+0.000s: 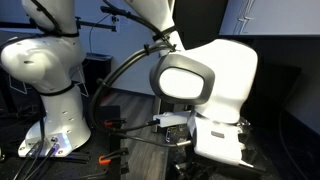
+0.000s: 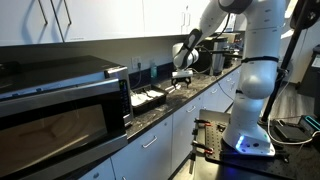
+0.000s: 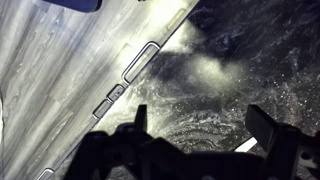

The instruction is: Pick up the folk and put it in the black object

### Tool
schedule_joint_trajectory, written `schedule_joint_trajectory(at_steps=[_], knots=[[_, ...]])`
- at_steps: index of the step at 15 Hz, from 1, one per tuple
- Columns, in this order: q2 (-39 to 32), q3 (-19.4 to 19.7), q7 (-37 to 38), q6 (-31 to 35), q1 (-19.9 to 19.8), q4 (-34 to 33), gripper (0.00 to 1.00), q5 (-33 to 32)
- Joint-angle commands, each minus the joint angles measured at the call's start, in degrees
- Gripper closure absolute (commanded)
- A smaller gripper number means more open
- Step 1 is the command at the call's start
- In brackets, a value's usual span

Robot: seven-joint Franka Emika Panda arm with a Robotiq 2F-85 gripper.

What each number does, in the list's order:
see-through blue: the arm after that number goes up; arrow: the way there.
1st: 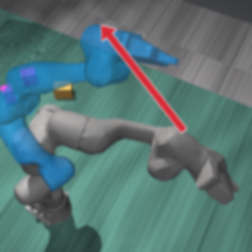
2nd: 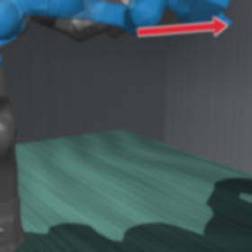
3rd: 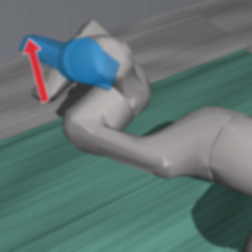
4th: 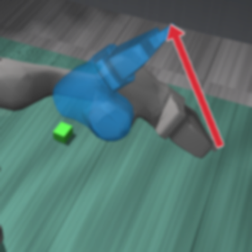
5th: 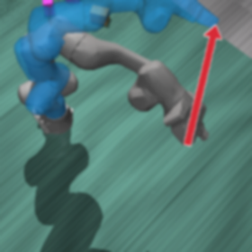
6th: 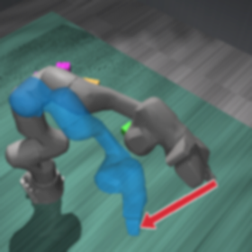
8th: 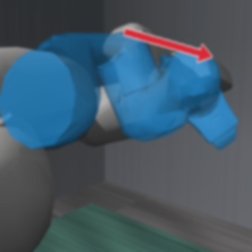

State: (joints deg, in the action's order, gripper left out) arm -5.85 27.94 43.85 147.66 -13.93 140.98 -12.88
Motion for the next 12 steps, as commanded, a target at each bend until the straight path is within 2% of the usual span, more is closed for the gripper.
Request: schedule_joint_trajectory(at_steps=[1, 5, 7, 11, 12], knots=[[10.0, -1.6, -5.7, 3.6, -2.2, 8.7, 0.0, -3.5], [17.1, -3.8, -17.2, 5.1, -5.0, 15.0, 0.0, 0.2], [20.1, -4.5, -24.4, 4.6, -5.6, 17.2, 0.0, 4.2], [23.4, -3.7, -39.8, -1.2, -4.0, 17.6, 0.0, 15.4], [20.2, -5.9, -35.6, 1.4, -6.2, 16.6, 0.0, 13.1]])
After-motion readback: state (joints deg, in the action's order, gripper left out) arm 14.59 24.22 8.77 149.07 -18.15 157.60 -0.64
